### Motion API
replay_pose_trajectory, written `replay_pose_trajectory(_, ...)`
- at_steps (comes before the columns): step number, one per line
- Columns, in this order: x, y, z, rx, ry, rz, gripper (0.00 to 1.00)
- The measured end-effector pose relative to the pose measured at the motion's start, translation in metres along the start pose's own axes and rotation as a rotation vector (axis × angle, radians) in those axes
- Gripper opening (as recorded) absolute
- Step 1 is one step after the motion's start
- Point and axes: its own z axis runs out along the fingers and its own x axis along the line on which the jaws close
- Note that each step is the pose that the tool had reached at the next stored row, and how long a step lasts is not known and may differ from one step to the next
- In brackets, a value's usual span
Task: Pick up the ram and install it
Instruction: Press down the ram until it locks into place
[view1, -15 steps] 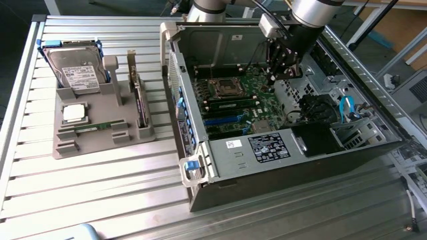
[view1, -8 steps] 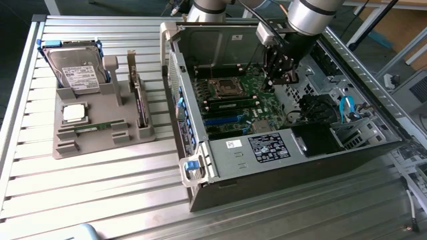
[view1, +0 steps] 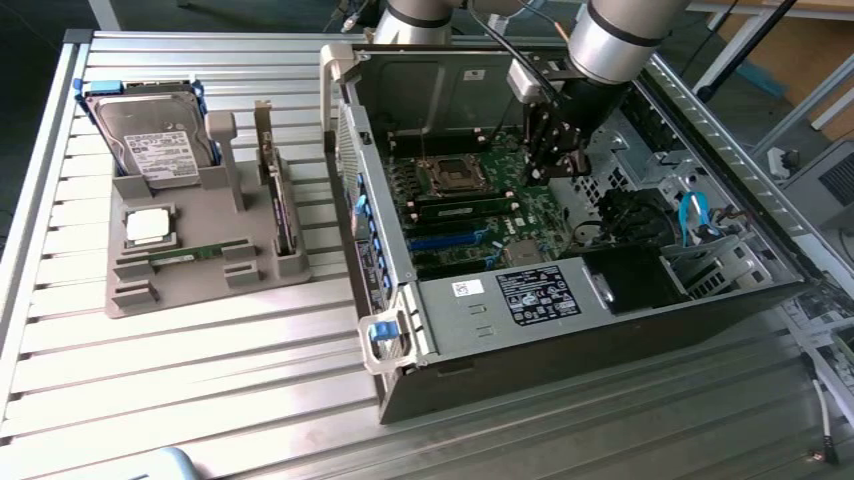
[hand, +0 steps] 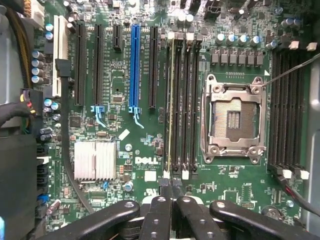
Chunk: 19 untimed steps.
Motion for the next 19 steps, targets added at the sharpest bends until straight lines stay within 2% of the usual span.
replay_pose_trajectory(6, 0.0, -0.0003, 0.0111, 0.0001, 0.0, 0.0, 0.11)
replay_pose_trajectory(11, 0.0, -0.0002, 0.0112, 0.0, 0.0001, 0.0, 0.11)
replay_pose_trajectory(19, 0.0, 0.0133, 0.0151, 0.0001, 0.0001, 0.0, 0.11)
